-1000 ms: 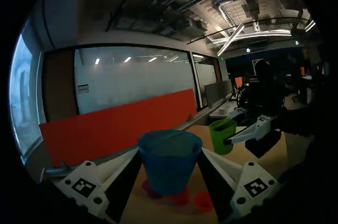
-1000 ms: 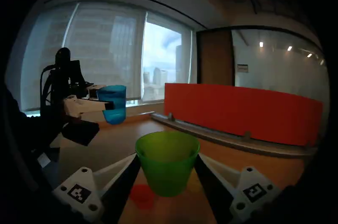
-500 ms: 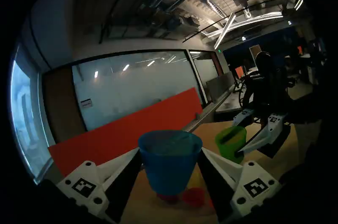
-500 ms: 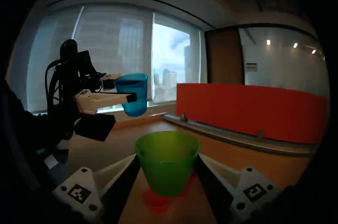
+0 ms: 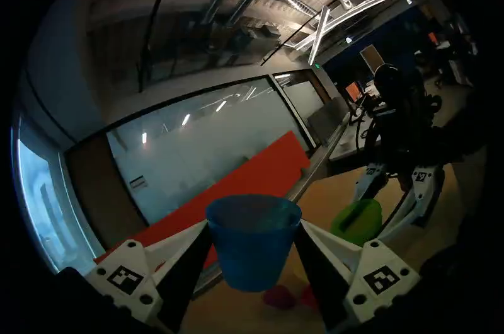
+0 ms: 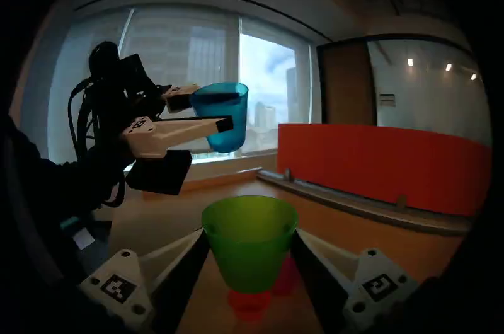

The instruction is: Pour water

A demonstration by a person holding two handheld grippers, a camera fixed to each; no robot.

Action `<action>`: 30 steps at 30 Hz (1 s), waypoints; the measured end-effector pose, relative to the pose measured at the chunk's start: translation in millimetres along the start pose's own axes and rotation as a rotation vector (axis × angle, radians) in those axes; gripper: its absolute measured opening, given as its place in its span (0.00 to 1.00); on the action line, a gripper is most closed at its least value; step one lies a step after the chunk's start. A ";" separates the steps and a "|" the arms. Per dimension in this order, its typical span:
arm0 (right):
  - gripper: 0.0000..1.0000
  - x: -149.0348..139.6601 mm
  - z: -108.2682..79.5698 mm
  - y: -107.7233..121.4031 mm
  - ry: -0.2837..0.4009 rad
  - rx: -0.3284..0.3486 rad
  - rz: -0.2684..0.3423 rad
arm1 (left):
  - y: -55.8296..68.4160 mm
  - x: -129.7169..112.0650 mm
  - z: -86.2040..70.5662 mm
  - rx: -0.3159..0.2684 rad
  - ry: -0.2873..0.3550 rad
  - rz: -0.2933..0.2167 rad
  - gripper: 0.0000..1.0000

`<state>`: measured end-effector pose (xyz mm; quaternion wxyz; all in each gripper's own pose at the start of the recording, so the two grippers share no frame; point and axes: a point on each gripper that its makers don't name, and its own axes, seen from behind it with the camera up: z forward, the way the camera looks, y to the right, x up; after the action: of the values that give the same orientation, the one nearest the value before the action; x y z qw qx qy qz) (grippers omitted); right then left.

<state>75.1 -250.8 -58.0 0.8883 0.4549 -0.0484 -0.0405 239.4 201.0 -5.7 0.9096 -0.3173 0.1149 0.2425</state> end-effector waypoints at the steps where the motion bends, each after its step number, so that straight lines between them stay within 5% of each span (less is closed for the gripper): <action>1: 0.88 0.0 0.9 -1.0 -0.001 0.003 -0.001 | -0.5 1.6 0.7 0.001 0.001 0.013 0.85; 30: 0.88 2.7 17.5 -24.2 -0.006 0.064 -0.017 | 4.6 30.1 8.1 0.015 0.018 0.320 0.85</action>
<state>75.0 -279.3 -67.3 0.8728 0.4833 -0.0486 -0.0480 263.2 220.4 -12.8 0.8606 -0.2902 0.1740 0.3807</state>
